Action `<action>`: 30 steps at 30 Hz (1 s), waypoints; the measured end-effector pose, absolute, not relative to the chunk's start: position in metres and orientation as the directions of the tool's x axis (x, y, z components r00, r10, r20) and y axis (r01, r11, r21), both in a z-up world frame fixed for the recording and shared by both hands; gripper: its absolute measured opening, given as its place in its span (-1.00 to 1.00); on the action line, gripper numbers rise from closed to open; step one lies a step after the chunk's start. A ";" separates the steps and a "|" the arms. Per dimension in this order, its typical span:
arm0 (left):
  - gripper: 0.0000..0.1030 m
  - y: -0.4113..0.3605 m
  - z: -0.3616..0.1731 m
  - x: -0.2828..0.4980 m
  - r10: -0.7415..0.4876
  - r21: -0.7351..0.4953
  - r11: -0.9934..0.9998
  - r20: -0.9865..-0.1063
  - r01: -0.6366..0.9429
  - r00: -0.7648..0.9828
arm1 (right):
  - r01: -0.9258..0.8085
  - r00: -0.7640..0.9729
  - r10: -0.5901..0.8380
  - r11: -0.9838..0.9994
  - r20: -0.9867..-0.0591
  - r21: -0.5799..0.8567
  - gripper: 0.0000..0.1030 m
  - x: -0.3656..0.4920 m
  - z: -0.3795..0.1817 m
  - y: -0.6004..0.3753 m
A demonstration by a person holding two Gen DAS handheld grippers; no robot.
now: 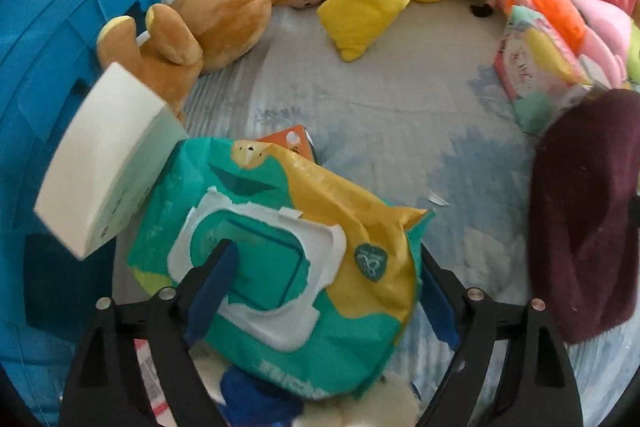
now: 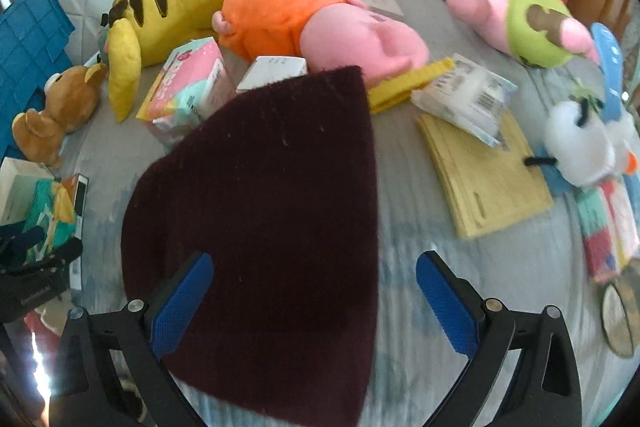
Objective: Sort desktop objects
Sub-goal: 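Grasp the green wipes pack with the left tool while the right tool grasps the maroon hat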
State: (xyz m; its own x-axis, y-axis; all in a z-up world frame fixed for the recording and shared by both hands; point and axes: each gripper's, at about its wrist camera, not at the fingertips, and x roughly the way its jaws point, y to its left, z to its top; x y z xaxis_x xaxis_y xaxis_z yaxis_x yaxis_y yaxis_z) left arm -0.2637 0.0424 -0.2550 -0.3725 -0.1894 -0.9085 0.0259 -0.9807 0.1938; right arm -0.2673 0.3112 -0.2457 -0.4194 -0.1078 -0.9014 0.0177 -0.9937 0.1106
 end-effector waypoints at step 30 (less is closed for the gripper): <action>-0.57 0.076 -0.120 -0.216 0.100 -0.058 -0.994 -0.830 -0.093 -0.549 | 0.179 -0.562 -0.206 -0.976 -0.801 0.125 -0.65 -0.230 -0.151 0.310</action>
